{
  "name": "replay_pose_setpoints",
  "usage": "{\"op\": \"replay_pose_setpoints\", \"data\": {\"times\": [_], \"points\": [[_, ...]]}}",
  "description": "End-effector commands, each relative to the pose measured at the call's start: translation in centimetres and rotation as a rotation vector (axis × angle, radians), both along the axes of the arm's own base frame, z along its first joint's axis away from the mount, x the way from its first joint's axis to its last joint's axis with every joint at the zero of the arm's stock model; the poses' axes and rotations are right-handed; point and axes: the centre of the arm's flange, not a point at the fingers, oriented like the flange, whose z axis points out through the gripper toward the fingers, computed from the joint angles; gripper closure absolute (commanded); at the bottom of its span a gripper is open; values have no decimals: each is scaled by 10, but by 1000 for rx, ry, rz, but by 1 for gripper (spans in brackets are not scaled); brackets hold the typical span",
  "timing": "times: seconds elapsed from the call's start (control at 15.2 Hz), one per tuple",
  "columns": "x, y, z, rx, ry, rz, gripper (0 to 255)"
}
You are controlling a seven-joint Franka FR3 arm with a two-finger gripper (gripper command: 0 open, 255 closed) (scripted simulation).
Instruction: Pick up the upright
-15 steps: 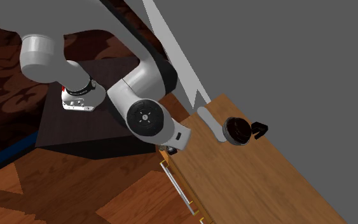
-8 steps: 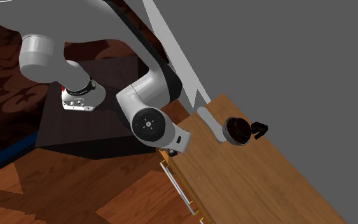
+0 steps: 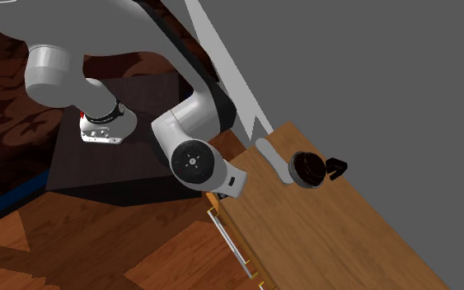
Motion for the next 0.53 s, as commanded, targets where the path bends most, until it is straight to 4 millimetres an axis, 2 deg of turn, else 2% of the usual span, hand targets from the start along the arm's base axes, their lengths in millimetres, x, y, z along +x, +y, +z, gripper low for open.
{"op": "replay_pose_setpoints", "data": {"times": [0.0, 0.07, 0.46], "points": [[0, 0, 0, 0, 0, 0, 255], [0, 0, 0, 0, 0, 0, 255], [0, 0, 32, 0, 0, 0, 255]]}}
